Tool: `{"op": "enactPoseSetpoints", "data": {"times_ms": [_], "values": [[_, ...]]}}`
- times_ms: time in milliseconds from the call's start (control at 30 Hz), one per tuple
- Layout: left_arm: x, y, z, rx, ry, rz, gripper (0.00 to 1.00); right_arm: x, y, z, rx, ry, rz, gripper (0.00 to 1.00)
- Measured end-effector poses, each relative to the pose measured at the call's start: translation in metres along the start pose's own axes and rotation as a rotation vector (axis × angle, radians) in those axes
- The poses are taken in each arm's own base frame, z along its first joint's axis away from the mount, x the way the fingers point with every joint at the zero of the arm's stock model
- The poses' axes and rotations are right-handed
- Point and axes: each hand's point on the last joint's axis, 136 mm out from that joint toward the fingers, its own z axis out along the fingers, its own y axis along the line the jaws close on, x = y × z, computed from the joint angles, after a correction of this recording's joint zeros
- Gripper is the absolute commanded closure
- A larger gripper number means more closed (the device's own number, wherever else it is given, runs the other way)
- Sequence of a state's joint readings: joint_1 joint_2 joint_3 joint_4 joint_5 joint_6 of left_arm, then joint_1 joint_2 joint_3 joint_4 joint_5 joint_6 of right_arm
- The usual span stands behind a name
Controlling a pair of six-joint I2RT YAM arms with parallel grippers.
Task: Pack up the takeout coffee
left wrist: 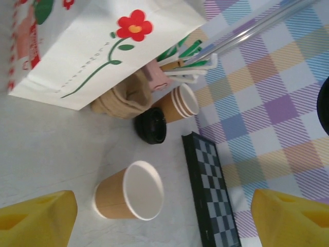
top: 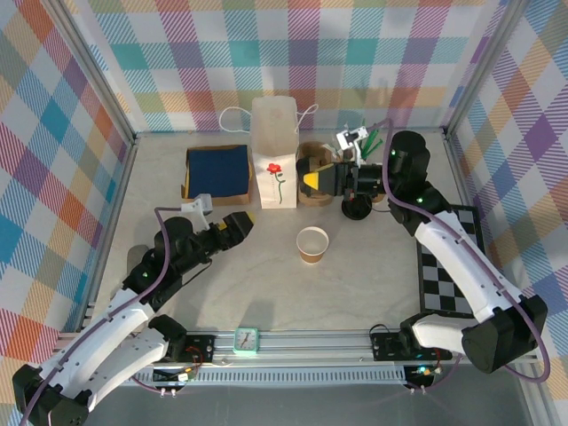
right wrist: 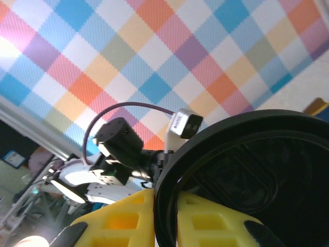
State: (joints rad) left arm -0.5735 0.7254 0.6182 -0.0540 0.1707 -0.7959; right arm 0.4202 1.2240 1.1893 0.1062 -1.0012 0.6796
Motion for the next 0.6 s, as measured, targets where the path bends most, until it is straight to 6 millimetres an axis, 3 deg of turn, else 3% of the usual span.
{"op": "enactPoseSetpoints", "data": {"times_ms": [333, 600], "values": [[-0.029, -0.077, 0.020, 0.298, -0.012, -0.056, 0.21, -0.033, 0.061, -0.007, -0.210, -0.098, -0.074, 0.84], [-0.052, -0.134, 0.024, 0.537, -0.012, -0.110, 0.24, -0.045, 0.091, -0.007, -0.323, -0.130, -0.098, 0.84]]}}
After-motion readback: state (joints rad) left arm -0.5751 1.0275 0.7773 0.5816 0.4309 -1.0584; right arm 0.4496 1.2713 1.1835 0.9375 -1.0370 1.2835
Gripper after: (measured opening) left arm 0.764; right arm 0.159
